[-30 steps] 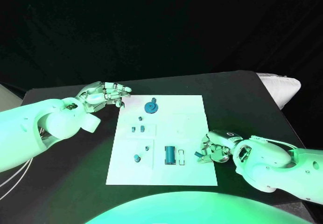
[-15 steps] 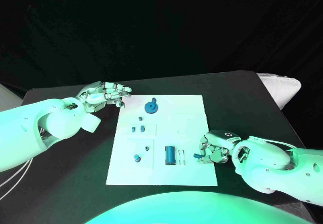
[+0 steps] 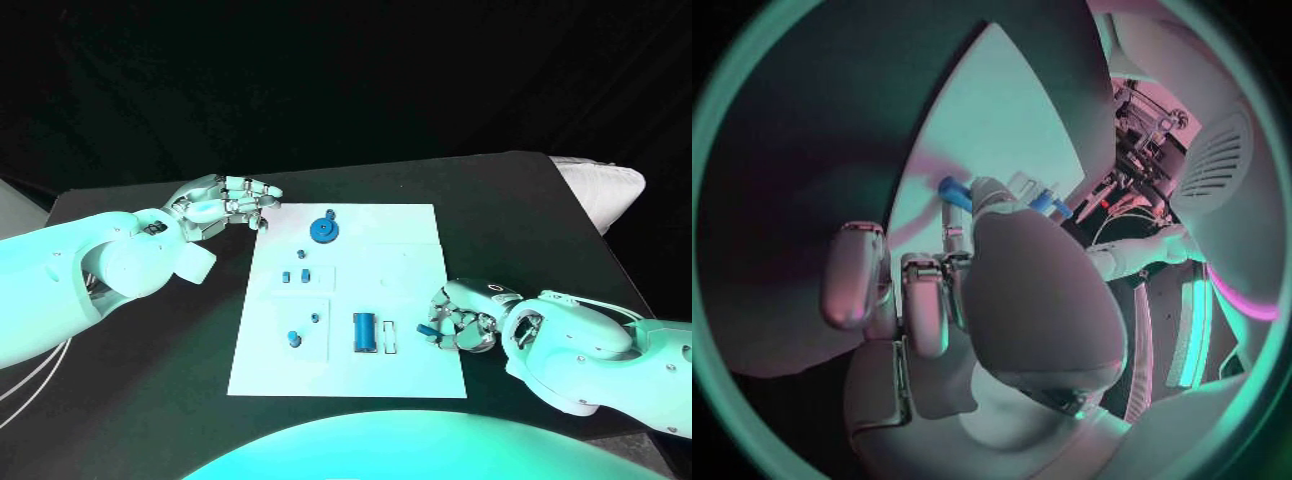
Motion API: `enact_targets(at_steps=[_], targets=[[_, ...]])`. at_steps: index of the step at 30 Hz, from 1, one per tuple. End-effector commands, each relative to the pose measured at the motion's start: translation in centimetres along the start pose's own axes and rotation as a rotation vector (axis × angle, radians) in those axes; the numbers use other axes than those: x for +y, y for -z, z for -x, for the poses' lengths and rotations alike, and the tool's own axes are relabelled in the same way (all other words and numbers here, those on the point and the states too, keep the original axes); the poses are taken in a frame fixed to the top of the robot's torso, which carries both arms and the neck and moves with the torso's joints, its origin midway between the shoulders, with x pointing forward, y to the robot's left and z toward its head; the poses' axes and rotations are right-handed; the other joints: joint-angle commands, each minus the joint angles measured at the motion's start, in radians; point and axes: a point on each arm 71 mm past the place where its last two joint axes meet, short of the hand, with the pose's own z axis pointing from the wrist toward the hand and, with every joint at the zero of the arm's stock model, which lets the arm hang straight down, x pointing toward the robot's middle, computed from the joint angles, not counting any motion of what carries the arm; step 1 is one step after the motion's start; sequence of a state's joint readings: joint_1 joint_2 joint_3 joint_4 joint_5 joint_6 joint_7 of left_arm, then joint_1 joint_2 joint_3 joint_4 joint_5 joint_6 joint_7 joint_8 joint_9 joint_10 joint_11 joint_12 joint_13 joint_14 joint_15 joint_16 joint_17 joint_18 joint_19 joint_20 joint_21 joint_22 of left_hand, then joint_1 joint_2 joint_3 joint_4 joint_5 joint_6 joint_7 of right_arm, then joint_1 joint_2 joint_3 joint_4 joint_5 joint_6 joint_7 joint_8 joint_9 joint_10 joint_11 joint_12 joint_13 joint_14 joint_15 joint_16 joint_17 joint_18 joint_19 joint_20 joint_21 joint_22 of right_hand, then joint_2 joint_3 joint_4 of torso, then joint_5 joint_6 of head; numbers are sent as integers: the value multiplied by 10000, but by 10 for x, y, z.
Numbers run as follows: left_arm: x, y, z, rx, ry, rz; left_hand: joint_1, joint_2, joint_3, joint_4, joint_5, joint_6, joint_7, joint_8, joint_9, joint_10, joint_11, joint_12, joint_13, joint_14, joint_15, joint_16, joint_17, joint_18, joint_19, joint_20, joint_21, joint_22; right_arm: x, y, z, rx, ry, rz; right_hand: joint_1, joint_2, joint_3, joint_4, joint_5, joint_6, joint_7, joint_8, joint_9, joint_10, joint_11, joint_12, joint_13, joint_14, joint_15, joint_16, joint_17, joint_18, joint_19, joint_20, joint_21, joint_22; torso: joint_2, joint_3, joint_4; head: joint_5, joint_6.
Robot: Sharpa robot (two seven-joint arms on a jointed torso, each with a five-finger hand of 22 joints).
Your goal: Assemble the parts on the task board
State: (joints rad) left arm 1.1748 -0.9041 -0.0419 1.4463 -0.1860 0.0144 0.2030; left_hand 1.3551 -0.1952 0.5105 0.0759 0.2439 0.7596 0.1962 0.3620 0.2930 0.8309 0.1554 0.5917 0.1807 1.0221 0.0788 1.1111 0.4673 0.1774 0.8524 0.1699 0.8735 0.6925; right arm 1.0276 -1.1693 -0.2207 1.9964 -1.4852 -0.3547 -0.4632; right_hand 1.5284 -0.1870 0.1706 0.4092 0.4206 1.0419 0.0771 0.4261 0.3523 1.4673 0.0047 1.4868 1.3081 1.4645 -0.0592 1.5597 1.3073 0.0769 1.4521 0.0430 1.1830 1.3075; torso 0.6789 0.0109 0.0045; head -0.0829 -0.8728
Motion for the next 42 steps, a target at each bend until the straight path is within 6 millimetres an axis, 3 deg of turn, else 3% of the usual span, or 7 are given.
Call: enact_targets(at_steps=[1,5,18,20,28,42], targets=[[0,-1,-2,188,17,-52,29,67,-9,53,-15,-78,266,38,-11,-67,-23,61,15,-58,-5,55,12,59,-1,54,-60,-11,-6,0,-2,595,-1426,-660,-658,-362,2197,-1518,-96,-59,-22,164,-101,599,-58,47,2196,1040,-52,62,2544,-73,84,-2,-9,1267,-1,-4,10,5,2],[0,-1,-2,190,17,-40,29,67,-9,53,-15,-78,266,38,-11,-67,-23,61,15,-58,-5,55,12,59,-1,54,-60,-11,-5,0,2,680,-2058,-772,-1030,-495,2588,-1671,-130,-120,-21,245,-26,600,-56,46,2196,1041,-50,63,2546,-74,92,1,-11,1289,-2,-9,8,35,2],[0,-1,-3,228,23,8,38,77,-1,70,-14,-113,274,89,-20,-102,-18,104,8,-63,-2,61,10,59,6,55,-71,-17,5,-3,0,1409,-3826,-1159,-2169,-665,2756,-1635,-606,-224,-18,357,81,633,-42,96,2222,1050,-32,83,2583,-68,100,18,-83,1303,7,-5,-3,99,2],[0,-1,-4,257,28,16,38,77,-1,70,-14,-113,274,89,-20,-102,-18,104,8,-63,-2,61,10,59,6,55,-71,-17,9,-6,-2,1506,-4223,-1291,-2445,-612,2651,-1583,-933,-225,-34,397,111,652,-53,125,2237,1053,-40,90,2595,-72,117,16,-69,1317,7,-4,2,98,2],[0,-2,-4,291,33,33,38,77,-1,70,-14,-113,274,89,-20,-102,-18,104,8,-63,-2,61,10,59,6,55,-71,-17,20,-13,-8,1786,-4736,-1549,-2893,-500,2483,-1440,-1267,-146,-84,504,169,700,-91,203,2279,1052,-69,87,2590,-73,142,-5,-62,1336,10,-9,3,81,2],[0,-1,-4,304,35,43,38,77,-1,70,-14,-113,274,89,-20,-102,-18,104,8,-63,-2,61,10,59,6,55,-71,-17,33,-26,-16,2202,-4554,-1777,-3283,-420,2320,-1281,-1422,-100,-115,578,203,760,-119,306,2335,1055,-97,94,2602,-81,169,-31,-32,1361,4,1,6,126,2]])
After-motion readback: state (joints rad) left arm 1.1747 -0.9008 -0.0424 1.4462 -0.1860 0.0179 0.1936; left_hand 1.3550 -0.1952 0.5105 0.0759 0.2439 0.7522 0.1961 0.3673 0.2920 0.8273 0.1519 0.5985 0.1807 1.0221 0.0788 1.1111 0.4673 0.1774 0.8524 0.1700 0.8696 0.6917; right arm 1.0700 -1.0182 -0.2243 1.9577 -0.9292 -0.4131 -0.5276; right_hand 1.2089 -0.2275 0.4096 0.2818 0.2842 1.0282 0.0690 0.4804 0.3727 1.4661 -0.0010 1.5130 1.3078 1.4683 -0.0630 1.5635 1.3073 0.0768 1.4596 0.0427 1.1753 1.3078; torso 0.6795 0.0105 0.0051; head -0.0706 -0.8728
